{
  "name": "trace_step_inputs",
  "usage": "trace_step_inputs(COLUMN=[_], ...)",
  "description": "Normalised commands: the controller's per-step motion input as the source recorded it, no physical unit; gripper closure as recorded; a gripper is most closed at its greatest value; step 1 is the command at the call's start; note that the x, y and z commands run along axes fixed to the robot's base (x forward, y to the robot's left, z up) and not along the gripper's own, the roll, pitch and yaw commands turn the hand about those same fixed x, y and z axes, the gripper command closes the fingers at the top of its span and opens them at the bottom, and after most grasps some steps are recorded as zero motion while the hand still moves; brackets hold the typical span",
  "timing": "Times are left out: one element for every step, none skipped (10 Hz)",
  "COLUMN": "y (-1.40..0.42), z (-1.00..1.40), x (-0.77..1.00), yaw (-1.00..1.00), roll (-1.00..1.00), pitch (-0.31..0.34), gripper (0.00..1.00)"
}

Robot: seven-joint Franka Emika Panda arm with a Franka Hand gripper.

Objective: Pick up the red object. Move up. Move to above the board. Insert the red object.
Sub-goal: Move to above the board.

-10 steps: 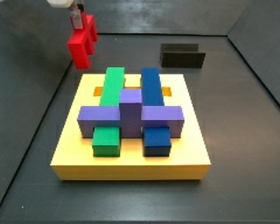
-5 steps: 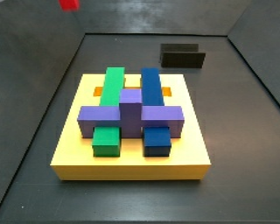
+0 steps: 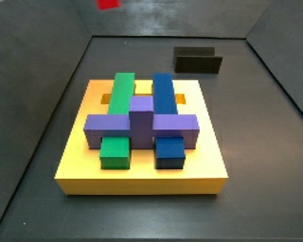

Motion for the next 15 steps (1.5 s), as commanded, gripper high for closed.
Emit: trace_step_inputs(y=[-1.4,-1.4,-0.64,-0.21,-0.13,-0.09,-0.06,-0.04,-0.03,-0.03,-0.03,-0.03,-0.02,-0.02,-0.02], z=[0.25,0.27,0.12,0.05,0.05,0.03,0.02,0.02,0.02,0.02,0.02,0.02,0.02,0.03,0.03], x=[1.1,1.11,0.57,0.23,0.13,0.05,0.05,0.06,0.06,0.06,0.06,0.06,0.06,0.06,0.07], yaw=[1.0,1.0,1.0,1.0,1.0,1.0,1.0,1.0,1.0,1.0,1.0,1.0,1.0,1.0,0.92], roll=[-0.02,-0.01,0.0,0.0,-0.01,-0.01,-0.01,0.0,0.0,0.0,0.0,0.01,0.01,0.02,0.03], pitch=[0.068,0.074,0.084,0.09,0.082,0.073,0.077,0.087,0.097,0.107,0.119,0.134,0.162,0.19,0.231], gripper=[1.0,1.0,1.0,1.0,1.0,1.0,1.0,1.0,1.0,1.0,1.0,1.0,1.0,1.0,1.0])
